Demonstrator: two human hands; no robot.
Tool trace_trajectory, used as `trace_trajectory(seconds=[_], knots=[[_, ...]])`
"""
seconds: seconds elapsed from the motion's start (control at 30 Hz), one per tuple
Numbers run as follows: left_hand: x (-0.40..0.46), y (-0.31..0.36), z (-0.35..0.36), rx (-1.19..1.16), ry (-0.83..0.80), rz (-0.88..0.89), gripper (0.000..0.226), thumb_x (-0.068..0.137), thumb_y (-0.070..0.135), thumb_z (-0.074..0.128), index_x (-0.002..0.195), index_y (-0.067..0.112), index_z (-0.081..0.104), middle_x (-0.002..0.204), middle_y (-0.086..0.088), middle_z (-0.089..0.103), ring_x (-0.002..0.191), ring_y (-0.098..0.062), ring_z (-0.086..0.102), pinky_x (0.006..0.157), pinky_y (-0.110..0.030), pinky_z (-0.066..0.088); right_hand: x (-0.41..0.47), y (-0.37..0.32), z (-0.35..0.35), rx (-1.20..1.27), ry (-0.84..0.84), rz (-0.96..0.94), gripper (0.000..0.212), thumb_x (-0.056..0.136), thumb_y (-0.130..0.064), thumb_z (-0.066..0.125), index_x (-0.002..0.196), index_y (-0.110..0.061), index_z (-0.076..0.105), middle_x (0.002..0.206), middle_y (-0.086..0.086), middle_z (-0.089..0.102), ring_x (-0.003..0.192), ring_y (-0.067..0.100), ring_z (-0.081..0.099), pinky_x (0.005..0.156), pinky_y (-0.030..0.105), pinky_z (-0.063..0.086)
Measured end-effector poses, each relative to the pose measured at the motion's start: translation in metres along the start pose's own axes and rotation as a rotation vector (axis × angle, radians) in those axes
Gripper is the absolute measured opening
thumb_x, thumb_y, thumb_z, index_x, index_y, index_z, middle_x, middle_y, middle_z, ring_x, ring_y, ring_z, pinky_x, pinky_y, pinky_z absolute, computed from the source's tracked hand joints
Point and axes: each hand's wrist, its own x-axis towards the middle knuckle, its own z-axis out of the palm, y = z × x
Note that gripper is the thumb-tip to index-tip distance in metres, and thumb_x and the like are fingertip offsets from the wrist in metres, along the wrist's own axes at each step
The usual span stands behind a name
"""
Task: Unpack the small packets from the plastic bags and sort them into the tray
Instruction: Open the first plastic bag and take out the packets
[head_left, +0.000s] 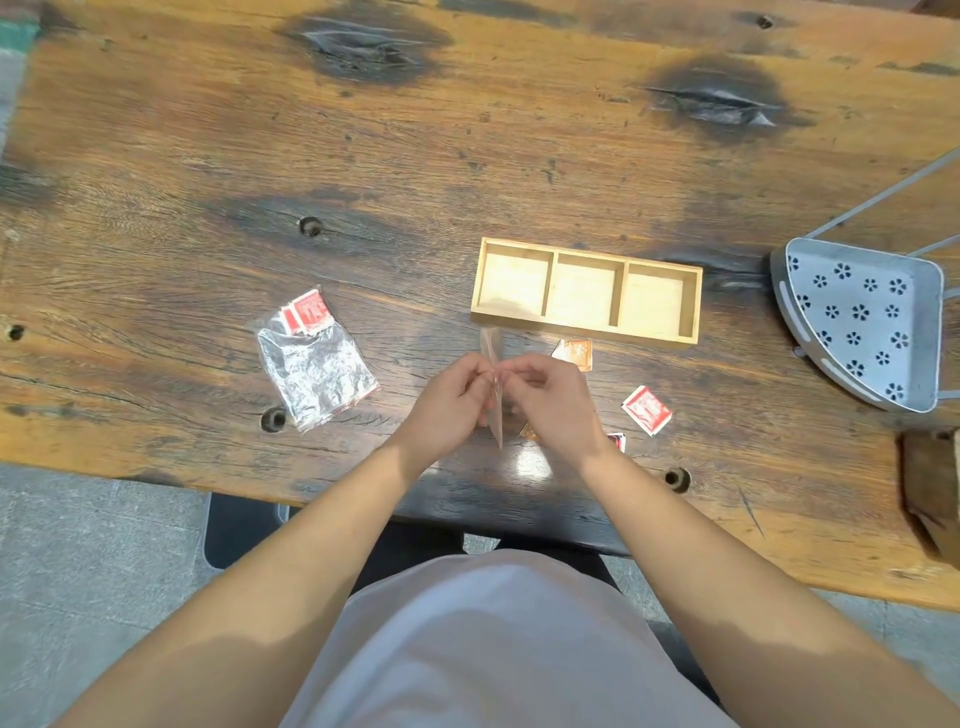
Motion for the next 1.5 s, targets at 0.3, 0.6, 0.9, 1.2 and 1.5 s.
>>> trace_trajectory(seconds=[0.3,0.6,0.9,1.2,1.5], knots=[[0.004,0.003,0.000,-0.073,0.002,-0.036,0.019,0.104,0.013,0.049,0.088,0.017,0.059,0.073,0.002,0.066,0.059,-0.007,0.060,0.055,-0.018,0.044,0.003,0.011,0.006,0.058,0.043,0.059,0.015,0.091,-0.015,0.066,0.092,-0.021,0.080,0.091,0.000,0.080,0.089,0.017,0.075,0.085,0.039,0.061],[0.003,0.002,0.001,-0.382,-0.001,-0.129,0.020,0.104,0.008,0.046,0.087,0.010,0.057,0.062,0.001,0.054,0.052,-0.011,0.045,0.050,-0.024,0.035,-0.001,0.008,0.002,0.269,-0.037,0.085,0.015,0.094,-0.015,0.070,0.104,-0.007,0.078,0.098,0.009,0.079,0.085,0.009,0.072,0.068,0.019,0.054],[0.001,0.009,0.005,-0.650,-0.035,-0.247,0.029,0.101,0.010,0.041,0.073,0.019,0.043,0.053,0.007,0.027,0.044,-0.009,0.017,0.043,-0.026,0.009,0.001,0.013,0.005,0.398,0.004,0.209,0.012,0.097,-0.013,0.065,0.090,-0.011,0.074,0.073,-0.002,0.068,0.067,0.008,0.058,0.059,0.021,0.047],[-0.007,0.017,0.012,-0.209,-0.015,-0.113,0.032,0.108,0.035,0.037,0.092,0.021,0.061,0.073,0.009,0.065,0.058,0.000,0.058,0.052,-0.019,0.039,0.002,0.005,0.008,0.579,-0.143,0.325,0.025,0.103,-0.018,0.054,0.091,-0.008,0.073,0.072,0.002,0.064,0.069,0.014,0.058,0.074,0.031,0.046],[-0.006,0.005,-0.019,-0.317,0.161,-0.191,0.038,0.104,0.019,0.043,0.066,0.024,0.039,0.050,0.013,0.033,0.045,-0.010,0.025,0.042,-0.024,0.020,0.008,0.009,-0.022,0.479,-0.010,0.368,0.019,0.106,-0.010,0.048,0.091,-0.011,0.059,0.072,0.003,0.050,0.061,0.011,0.047,0.056,0.022,0.044]])
